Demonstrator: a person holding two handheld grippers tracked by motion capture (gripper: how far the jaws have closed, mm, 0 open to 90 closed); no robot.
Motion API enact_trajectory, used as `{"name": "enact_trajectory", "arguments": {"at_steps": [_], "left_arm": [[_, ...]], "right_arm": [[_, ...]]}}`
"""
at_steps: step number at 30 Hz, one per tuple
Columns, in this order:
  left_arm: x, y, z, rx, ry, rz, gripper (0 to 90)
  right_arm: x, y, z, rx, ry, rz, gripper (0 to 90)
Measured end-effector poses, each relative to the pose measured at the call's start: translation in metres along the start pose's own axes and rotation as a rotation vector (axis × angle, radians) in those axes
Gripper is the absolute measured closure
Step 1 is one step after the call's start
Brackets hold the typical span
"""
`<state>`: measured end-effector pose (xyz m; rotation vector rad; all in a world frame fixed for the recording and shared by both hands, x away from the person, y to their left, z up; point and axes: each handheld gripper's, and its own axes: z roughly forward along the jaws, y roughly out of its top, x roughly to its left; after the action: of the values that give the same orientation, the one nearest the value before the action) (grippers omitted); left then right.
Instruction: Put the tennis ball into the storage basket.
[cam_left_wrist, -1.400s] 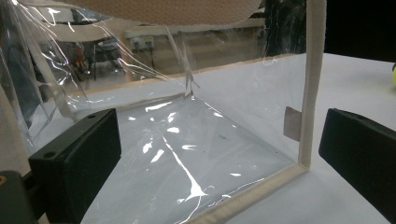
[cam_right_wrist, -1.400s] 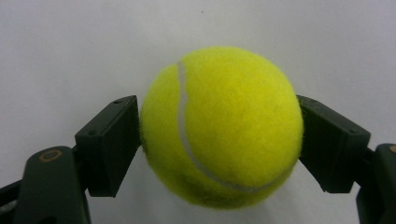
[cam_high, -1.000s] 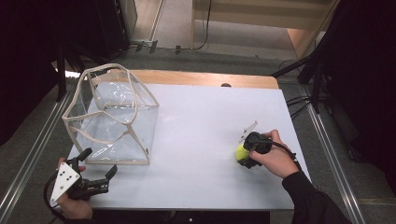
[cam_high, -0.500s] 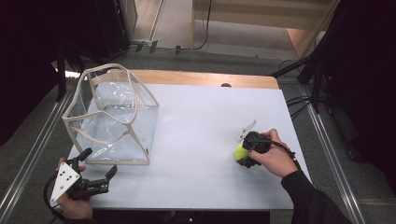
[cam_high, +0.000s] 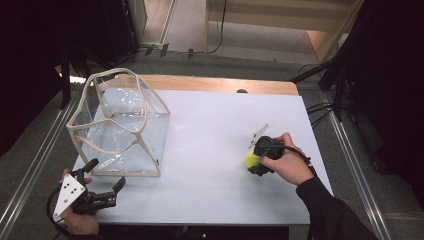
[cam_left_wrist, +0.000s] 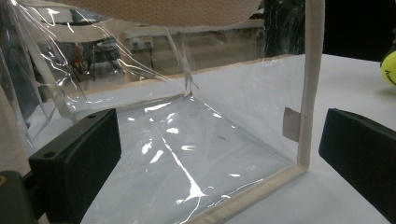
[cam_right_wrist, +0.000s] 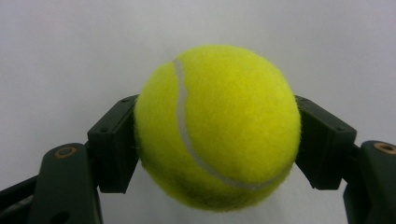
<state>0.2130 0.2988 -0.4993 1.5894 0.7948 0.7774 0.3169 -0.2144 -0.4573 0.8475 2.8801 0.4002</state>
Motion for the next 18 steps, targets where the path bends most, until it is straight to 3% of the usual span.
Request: {"name": "enact_trajectory", "arguments": {"at_steps": [18], "left_arm": [[0.000,0.000,0.000,-0.001,-0.005,-0.003,0.0]], "right_arm": [[0.013,0.044,0.004,-0.013,0.036,-0.064,23.9]]}}
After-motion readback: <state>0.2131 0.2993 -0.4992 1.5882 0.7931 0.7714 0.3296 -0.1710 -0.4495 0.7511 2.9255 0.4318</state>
